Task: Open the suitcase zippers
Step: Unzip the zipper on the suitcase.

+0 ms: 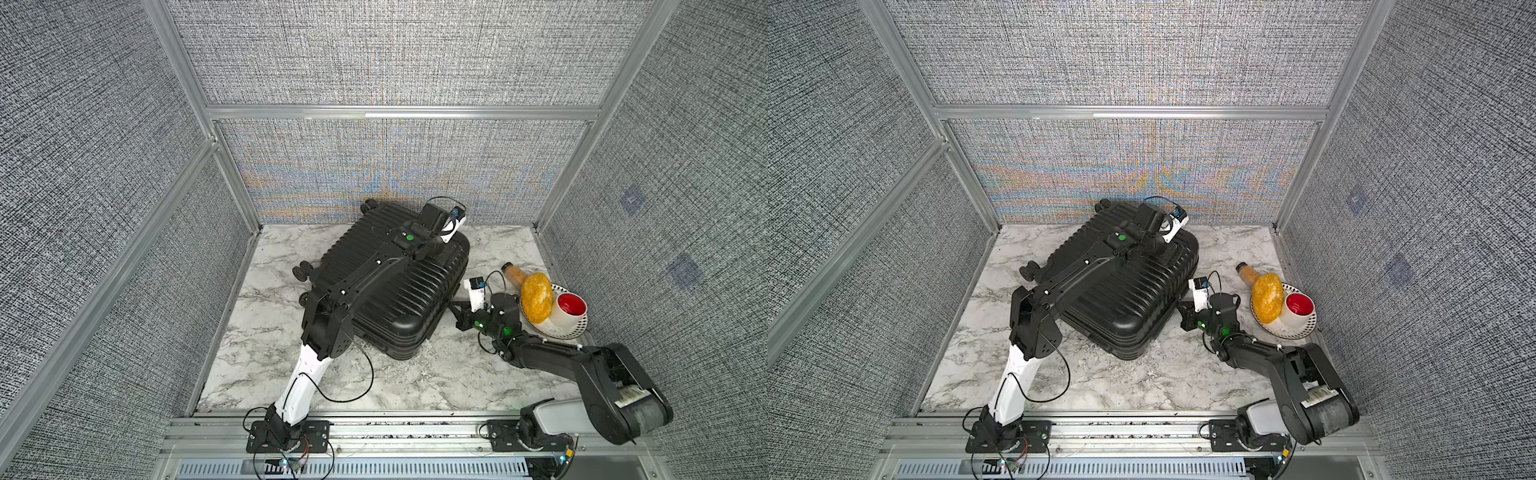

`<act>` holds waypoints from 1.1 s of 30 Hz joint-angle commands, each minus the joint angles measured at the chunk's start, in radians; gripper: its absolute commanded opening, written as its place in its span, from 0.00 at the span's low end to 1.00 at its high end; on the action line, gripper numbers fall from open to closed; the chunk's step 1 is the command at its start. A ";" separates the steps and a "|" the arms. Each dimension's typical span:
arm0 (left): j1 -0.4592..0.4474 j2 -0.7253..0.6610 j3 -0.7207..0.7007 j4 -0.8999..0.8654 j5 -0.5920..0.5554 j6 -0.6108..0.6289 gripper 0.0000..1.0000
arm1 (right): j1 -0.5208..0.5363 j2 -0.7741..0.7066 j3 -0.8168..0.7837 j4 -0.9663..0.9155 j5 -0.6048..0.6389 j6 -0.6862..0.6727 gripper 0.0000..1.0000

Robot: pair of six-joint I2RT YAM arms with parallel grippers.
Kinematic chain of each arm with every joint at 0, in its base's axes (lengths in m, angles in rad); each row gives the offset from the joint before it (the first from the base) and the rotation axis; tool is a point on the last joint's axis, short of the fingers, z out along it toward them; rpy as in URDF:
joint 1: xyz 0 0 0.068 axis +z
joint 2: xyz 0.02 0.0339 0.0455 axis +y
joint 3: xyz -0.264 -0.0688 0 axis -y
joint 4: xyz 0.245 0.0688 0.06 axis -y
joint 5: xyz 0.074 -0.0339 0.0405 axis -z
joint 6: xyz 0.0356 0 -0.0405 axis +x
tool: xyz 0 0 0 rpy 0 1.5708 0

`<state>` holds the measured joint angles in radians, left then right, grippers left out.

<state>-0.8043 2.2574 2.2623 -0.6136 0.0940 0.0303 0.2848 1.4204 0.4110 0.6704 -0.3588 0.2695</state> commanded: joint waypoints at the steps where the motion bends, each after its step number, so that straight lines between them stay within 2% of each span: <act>1: -0.005 0.014 -0.026 -0.218 0.051 -0.026 0.73 | -0.036 0.049 0.045 0.070 -0.008 0.006 0.00; 10: -0.018 0.009 -0.046 -0.218 0.055 -0.023 0.72 | -0.163 0.216 0.212 0.071 -0.104 -0.008 0.00; 22: -0.038 0.004 -0.067 -0.223 0.056 -0.023 0.70 | -0.251 0.450 0.478 0.019 -0.233 0.009 0.00; 26: -0.061 -0.037 -0.063 -0.226 0.029 -0.034 0.71 | -0.252 0.430 0.454 0.055 -0.239 0.048 0.00; 29: -0.096 -0.109 -0.070 -0.226 -0.024 -0.067 0.79 | -0.251 0.385 0.408 0.063 -0.214 0.076 0.00; 31: -0.135 -0.186 -0.109 -0.231 -0.098 -0.105 0.86 | -0.252 0.333 0.341 0.079 -0.181 0.111 0.00; 33: -0.169 -0.285 -0.189 -0.233 -0.195 -0.165 0.88 | -0.250 0.278 0.285 0.075 -0.138 0.145 0.00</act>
<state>-0.9447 2.0594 2.1273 -0.7635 0.0219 -0.0448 0.0349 1.7447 0.7422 0.7128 -0.5671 0.3538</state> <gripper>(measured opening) 0.875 0.058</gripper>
